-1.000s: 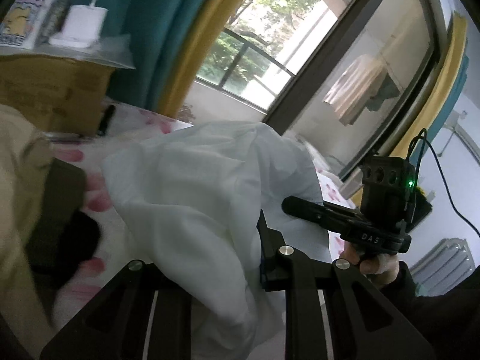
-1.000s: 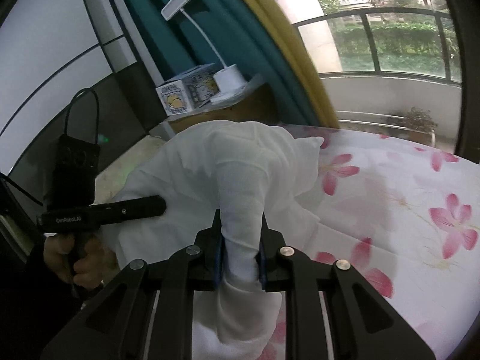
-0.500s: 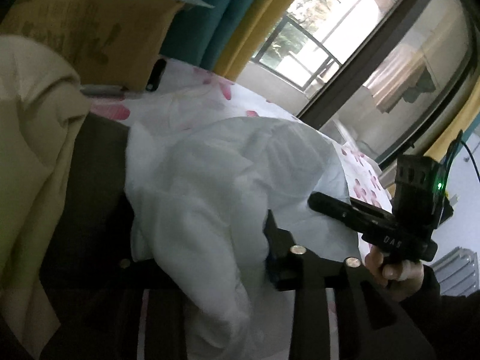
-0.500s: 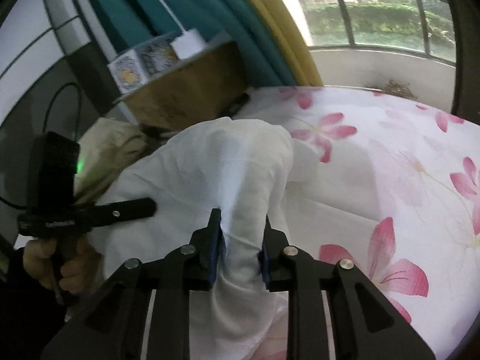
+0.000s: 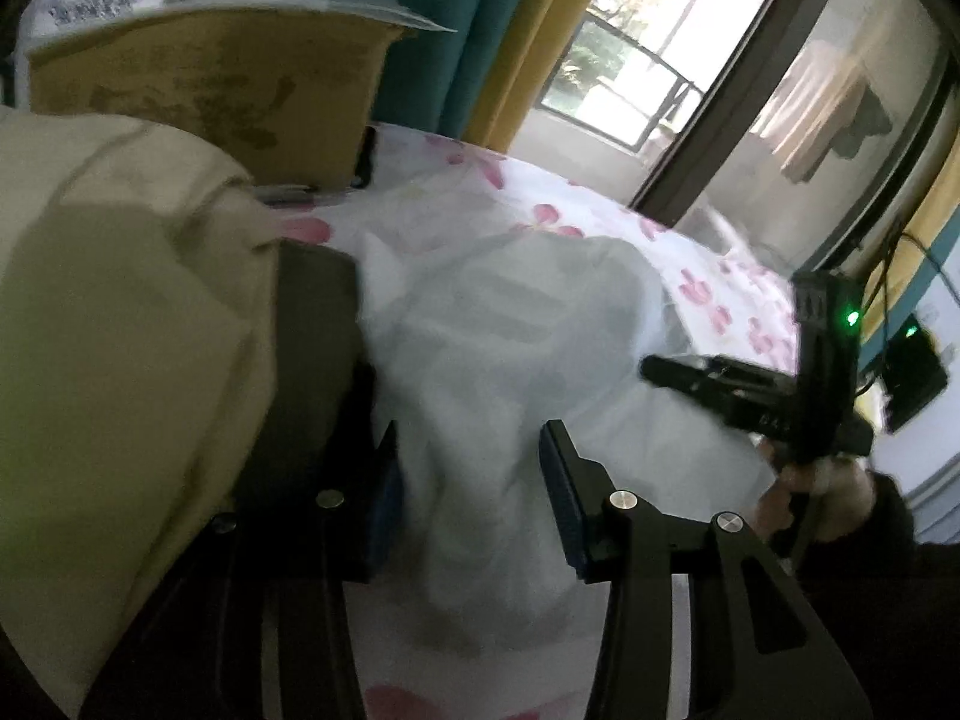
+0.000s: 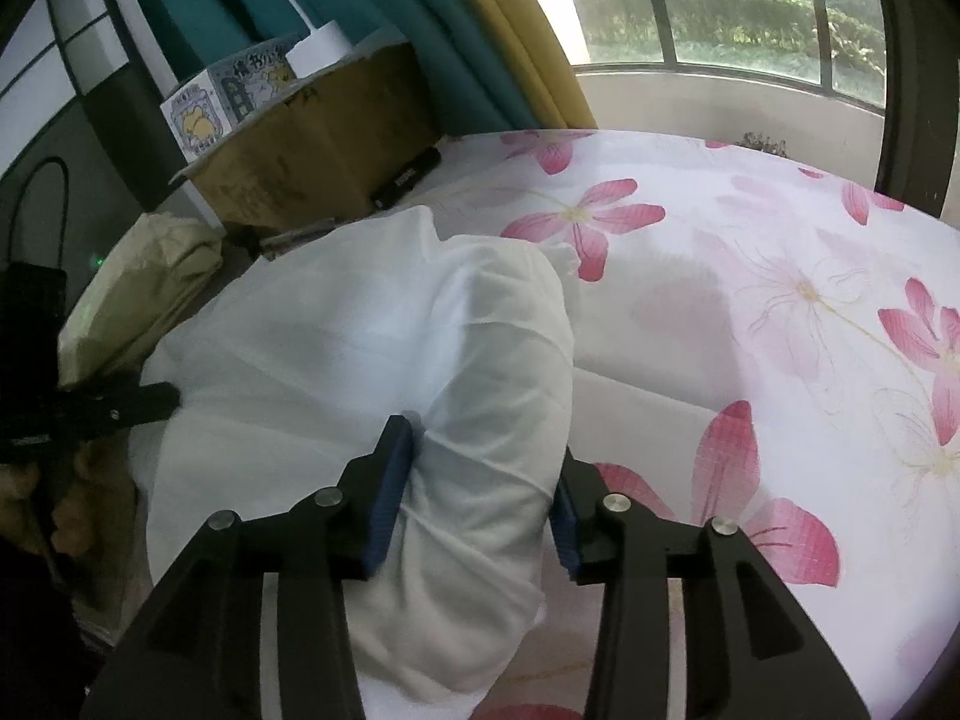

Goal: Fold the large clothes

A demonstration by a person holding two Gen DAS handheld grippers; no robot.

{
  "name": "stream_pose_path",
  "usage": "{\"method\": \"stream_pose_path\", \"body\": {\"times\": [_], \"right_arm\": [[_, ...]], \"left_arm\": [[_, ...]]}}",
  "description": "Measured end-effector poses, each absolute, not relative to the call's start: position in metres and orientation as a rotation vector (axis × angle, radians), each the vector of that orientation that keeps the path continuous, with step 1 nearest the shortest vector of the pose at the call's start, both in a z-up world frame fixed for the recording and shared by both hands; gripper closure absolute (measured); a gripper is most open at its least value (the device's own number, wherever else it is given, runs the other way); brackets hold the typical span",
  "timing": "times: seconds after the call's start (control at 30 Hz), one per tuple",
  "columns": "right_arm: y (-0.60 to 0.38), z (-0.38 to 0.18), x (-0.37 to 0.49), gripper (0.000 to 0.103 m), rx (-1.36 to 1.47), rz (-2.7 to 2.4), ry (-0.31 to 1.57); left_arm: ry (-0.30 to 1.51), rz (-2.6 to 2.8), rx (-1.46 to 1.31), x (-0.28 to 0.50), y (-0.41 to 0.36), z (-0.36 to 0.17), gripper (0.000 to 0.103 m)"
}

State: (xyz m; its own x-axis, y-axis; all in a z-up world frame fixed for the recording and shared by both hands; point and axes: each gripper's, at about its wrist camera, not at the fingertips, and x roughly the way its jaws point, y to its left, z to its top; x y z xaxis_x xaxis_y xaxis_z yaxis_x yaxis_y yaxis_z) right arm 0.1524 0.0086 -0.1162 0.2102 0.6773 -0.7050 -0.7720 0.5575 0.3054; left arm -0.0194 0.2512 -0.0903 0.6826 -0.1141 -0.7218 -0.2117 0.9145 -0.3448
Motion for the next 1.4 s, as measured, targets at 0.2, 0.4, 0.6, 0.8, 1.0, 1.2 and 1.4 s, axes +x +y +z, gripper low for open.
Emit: {"method": "stream_pose_path", "body": {"times": [0.2,0.4,0.6,0.8,1.0,1.2,1.4], "right_arm": [[-0.004,-0.103,0.139,0.055,-0.17,1.004,0.849],[-0.024,-0.094,0.13,0.046,-0.187,1.009,0.852],[-0.048,-0.091,0.124,0.043,-0.164,1.005,0.871],[-0.054,-0.104,0.11,0.049,-0.211,1.015,0.883],[-0.044,-0.125,0.1,0.054,-0.164,1.088,0.95],[-0.041,-0.12,0.095,0.054,-0.179,1.085,0.937],[-0.05,-0.121,0.093,0.054,-0.166,1.046,0.955]], "left_arm": [[0.795,0.179,-0.382,-0.029,0.248,-0.074,0.056],[0.689,0.251,-0.301,-0.037,0.228,-0.042,0.056],[0.676,0.209,-0.265,-0.025,0.202,-0.038,0.056],[0.79,0.227,-0.264,-0.011,0.199,-0.077,0.056],[0.873,0.33,-0.203,-0.014,0.204,-0.101,0.056],[0.805,0.381,-0.197,-0.037,0.208,-0.081,0.056],[0.745,0.384,-0.194,-0.048,0.193,-0.062,0.056]]}}
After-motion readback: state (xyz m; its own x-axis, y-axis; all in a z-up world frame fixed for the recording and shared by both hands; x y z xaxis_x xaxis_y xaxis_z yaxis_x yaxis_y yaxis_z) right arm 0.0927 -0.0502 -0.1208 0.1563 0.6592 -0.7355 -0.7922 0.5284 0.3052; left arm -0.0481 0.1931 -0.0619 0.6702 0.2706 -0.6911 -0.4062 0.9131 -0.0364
